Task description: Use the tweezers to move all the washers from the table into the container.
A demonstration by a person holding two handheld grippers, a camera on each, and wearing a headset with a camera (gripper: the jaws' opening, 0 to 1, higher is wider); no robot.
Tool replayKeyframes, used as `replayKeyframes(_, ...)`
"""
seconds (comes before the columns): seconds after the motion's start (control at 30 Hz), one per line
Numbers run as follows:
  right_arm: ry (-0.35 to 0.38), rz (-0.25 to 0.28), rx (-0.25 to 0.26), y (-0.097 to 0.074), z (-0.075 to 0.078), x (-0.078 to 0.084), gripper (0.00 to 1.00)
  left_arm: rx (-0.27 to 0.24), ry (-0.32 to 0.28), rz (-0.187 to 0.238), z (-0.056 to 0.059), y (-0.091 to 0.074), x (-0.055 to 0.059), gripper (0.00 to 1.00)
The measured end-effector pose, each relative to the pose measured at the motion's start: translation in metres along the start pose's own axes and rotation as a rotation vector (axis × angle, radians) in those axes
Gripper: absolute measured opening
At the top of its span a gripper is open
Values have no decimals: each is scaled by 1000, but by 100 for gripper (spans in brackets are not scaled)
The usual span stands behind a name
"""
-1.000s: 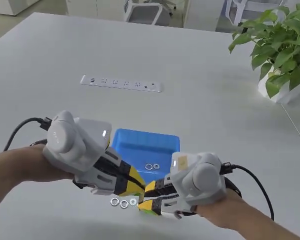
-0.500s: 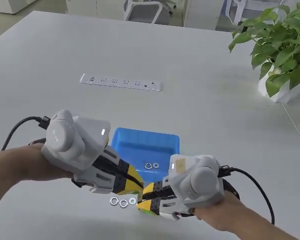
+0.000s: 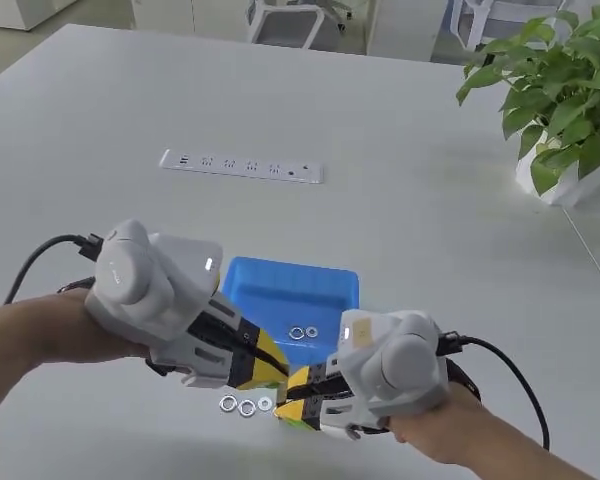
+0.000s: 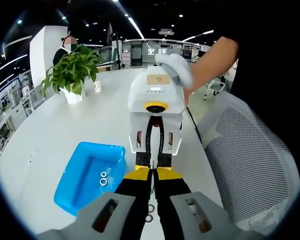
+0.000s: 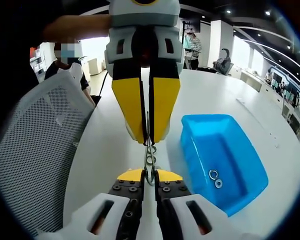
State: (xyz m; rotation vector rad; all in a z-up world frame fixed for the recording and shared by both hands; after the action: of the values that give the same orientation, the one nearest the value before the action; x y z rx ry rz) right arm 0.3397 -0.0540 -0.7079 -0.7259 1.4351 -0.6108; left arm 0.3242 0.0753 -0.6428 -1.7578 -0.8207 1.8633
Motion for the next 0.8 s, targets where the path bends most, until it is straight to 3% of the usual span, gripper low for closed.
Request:
replayKeyframes(0.27, 0, 7, 5, -3, 0, 0, 9, -10, -26, 5, -1, -3, -1, 11)
replayKeyframes(0.47, 0, 8, 10, -8, -1, -2, 9, -11, -61, 27, 1, -8, -1, 21)
replayKeyframes(0.8, -21, 3, 28, -21, -2, -9, 9, -35, -115, 60, 8, -18, 8, 34)
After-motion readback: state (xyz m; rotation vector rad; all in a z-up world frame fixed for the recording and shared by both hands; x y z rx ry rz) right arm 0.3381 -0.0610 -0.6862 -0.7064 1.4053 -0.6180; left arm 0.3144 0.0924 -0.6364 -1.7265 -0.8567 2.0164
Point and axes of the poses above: the centre of the closed fingertips' face, and the gripper's own axes: y roughly forward along the fingers, z roughly to its right, x roughly out of its underside, the point moved 10 cm from there along -y, roughly backward along the fingers, and after that the axes turned 9 degrees about -z, right-handed, at the moved point
